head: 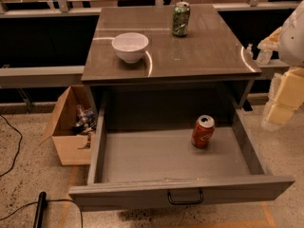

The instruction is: Pick coke can from top drawer and place on counter

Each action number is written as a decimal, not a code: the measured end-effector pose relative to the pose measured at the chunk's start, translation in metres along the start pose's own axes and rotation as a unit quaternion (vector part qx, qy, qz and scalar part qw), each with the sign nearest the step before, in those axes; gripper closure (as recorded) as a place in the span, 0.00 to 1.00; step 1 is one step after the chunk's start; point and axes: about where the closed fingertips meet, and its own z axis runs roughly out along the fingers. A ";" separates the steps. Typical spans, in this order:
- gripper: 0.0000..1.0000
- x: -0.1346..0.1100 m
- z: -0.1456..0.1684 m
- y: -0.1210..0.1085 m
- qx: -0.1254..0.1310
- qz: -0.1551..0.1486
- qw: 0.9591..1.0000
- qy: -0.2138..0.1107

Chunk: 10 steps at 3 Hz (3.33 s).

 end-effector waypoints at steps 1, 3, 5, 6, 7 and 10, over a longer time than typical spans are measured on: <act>0.00 0.000 0.000 0.000 0.000 0.000 1.000 0.000; 0.00 0.024 0.074 -0.007 -0.001 0.067 0.994 -0.091; 0.00 0.039 0.176 -0.039 0.027 0.075 0.968 -0.239; 0.00 0.047 0.220 -0.051 0.033 0.069 0.967 -0.245; 0.00 0.049 0.228 -0.052 0.033 0.070 0.966 -0.245; 0.00 0.052 0.271 -0.056 0.027 0.045 0.952 -0.303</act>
Offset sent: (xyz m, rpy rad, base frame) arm 0.0515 -0.0241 -0.0803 0.2914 -0.1393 -0.1952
